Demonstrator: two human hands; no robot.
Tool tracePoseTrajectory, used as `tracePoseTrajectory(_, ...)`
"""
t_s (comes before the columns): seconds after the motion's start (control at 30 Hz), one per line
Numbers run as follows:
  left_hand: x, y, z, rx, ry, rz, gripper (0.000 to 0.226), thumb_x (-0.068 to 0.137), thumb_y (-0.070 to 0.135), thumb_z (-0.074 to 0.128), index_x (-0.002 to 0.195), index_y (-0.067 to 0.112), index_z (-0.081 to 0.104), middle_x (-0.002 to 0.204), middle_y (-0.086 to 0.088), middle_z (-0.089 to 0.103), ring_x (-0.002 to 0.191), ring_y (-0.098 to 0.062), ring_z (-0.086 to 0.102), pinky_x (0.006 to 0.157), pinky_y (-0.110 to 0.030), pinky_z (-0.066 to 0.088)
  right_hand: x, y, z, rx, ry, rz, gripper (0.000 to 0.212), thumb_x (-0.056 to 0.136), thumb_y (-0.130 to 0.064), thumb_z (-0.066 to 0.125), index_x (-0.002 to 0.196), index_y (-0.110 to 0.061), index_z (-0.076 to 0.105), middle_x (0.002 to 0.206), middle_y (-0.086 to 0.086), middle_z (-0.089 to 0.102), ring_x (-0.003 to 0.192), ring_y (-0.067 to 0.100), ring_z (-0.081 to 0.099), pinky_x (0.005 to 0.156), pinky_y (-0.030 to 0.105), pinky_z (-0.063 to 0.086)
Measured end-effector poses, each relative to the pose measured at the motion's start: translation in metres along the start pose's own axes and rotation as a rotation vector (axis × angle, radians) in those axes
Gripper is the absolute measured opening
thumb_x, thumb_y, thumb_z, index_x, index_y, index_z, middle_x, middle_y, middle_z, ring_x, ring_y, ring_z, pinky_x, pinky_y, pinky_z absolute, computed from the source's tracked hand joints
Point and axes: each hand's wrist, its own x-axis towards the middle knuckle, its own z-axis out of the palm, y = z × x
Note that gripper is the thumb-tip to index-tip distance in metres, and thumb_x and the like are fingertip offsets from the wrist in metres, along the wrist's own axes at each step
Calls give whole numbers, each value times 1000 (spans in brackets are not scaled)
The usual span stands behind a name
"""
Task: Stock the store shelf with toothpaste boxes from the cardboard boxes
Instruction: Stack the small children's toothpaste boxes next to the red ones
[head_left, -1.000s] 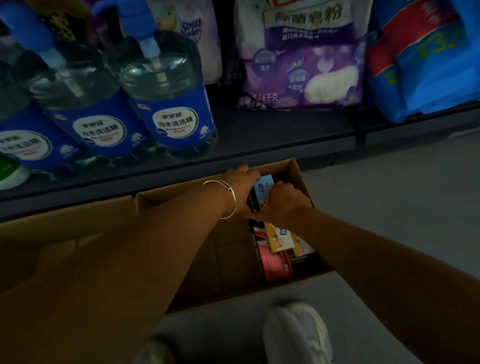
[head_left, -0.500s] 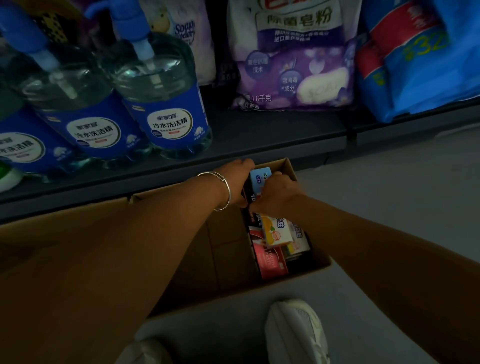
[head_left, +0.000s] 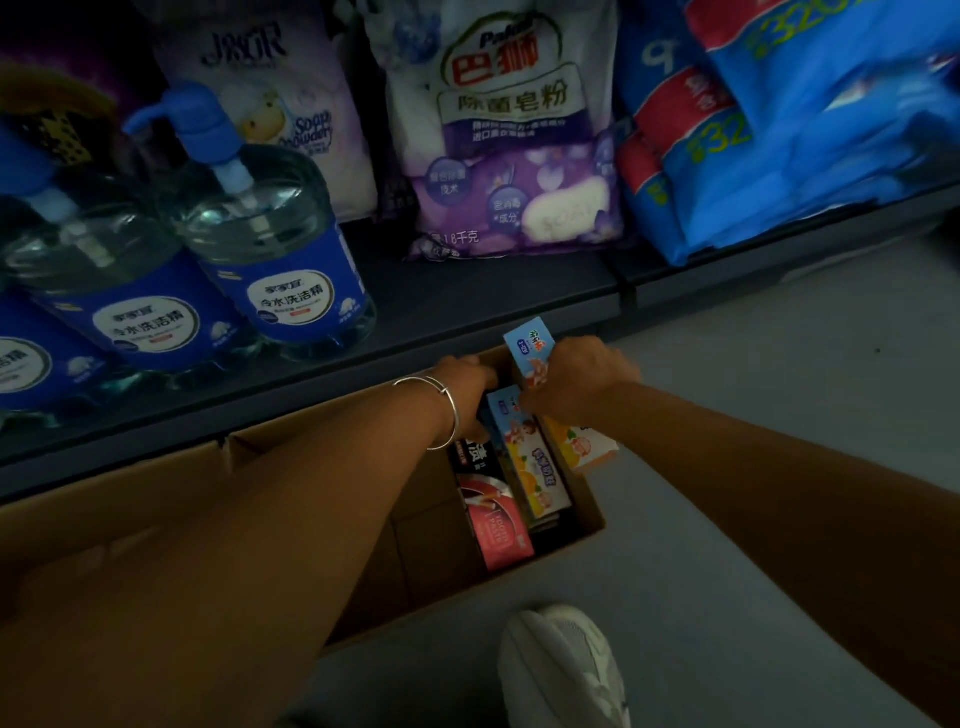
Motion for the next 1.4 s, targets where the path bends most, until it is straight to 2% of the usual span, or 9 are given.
tracePoseTrajectory(0.13,19,8,8,40,-12,9,58,77,36,71,128,19,50,132,-5,49,122,-25,43,102,-39,40,5,11,-1,51,58,8,48,81,-47,66,114,-14,52,94,1,56,79,16,55,66,27,46)
tracePoseTrajectory(0.3,37,16,19,56,-44,-38,70,74,43,73,134,18,46,135,-5,49,122,-24,48,103,-37,42,14,17,5,104,69,1,54,80,-45,68,120,-14,49,109,4,61,94,19,62,68,28,47)
tracePoseTrajectory(0.47,50,20,27,0,-100,-99,81,66,47,77,135,20,43,135,-9,49,119,-27,51,100,-41,45,20,22,8,162,63,8,60,80,-45,69,125,-13,45,114,5,59,100,20,61,70,27,45)
tracePoseTrajectory(0.7,58,22,27,55,-129,-134,68,74,48,71,128,13,50,130,-8,52,123,-29,44,104,-41,38,26,28,10,192,61,1,65,78,-46,70,126,-12,43,118,6,57,106,22,59,77,31,48)
tracePoseTrajectory(0.83,54,26,27,45,-155,-163,64,77,43,71,128,12,49,131,-9,50,124,-30,42,103,-41,39,27,28,9,176,43,-12,65,79,-45,69,129,-13,42,117,6,57,104,21,60,72,28,45)
tracePoseTrajectory(0.97,51,29,26,-60,-155,-158,60,74,31,76,125,10,52,125,-11,57,113,-28,56,94,-37,48,26,29,11,183,31,-20,65,80,-44,68,130,-13,41,118,6,57,103,21,60,72,28,45)
tracePoseTrajectory(1.1,49,27,21,-122,-173,-147,54,75,27,76,122,10,55,120,-10,60,107,-25,59,88,-33,50,23,30,12,191,16,-38,63,81,-45,67,128,-12,42,118,6,57,105,21,59,74,28,45)
tracePoseTrajectory(1.27,40,22,6,-247,-220,-171,51,78,26,74,123,9,56,120,-7,60,107,-25,59,93,-35,49,19,30,9,267,-22,-70,65,75,-45,72,123,-11,44,118,7,56,107,23,58,84,33,49)
tracePoseTrajectory(1.4,28,25,-8,-371,-255,-164,45,84,15,67,126,9,52,126,-10,56,115,-27,56,96,-39,49,13,28,0,366,-74,-107,60,75,-38,75,121,-13,46,117,5,58,101,17,57,76,27,46)
